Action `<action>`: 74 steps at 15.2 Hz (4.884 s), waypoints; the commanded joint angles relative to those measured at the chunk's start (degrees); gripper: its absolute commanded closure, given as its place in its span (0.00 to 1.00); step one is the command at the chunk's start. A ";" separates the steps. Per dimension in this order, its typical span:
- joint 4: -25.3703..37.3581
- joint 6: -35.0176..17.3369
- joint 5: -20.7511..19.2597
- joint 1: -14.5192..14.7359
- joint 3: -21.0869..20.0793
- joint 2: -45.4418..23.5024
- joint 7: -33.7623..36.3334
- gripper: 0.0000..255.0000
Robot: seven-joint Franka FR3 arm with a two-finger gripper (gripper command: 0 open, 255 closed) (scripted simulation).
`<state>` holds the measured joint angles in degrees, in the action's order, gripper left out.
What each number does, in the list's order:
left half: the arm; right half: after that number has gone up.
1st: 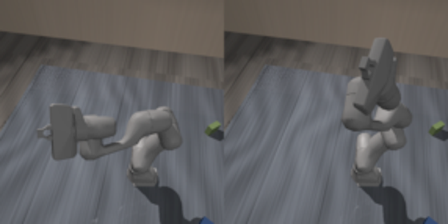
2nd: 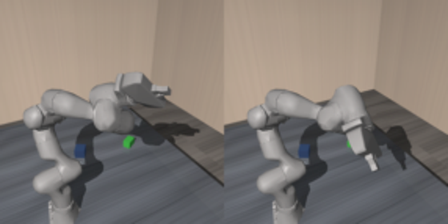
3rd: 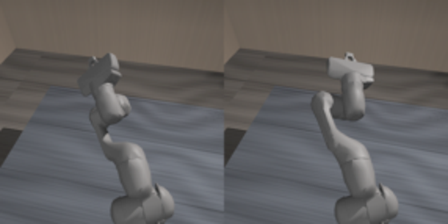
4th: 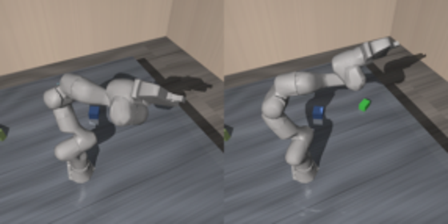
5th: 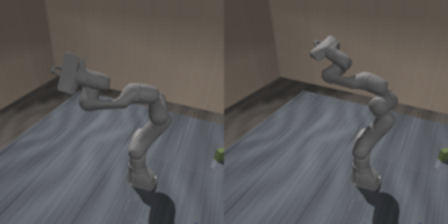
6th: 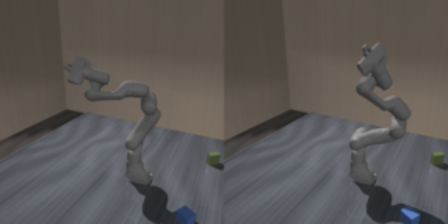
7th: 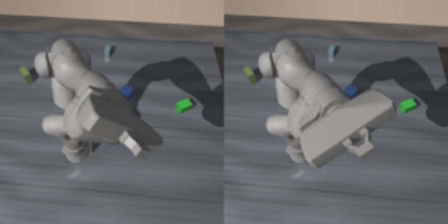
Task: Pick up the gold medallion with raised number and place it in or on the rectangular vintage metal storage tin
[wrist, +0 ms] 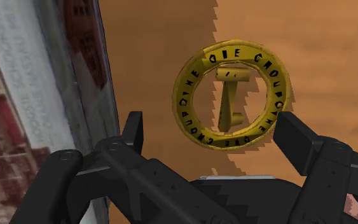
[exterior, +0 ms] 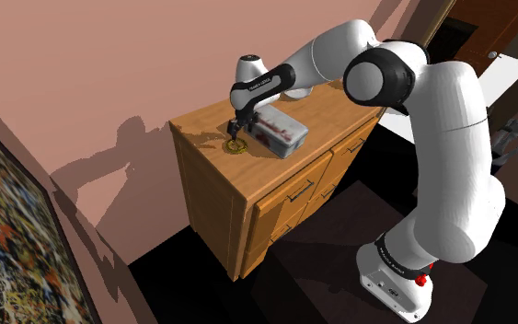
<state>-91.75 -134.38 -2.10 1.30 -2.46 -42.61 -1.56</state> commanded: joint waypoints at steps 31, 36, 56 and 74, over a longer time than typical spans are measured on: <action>0.69 0.03 -0.15 0.10 -0.07 -0.61 0.24 1.00; 0.41 2.39 -0.03 0.03 -0.17 2.03 0.18 1.00; 2.77 13.27 0.42 -0.16 -0.49 10.56 -0.07 1.00; -2.63 11.65 2.73 -13.46 3.25 14.34 -17.77 1.00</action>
<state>-94.17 -122.40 0.57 -11.92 0.74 -28.13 -18.94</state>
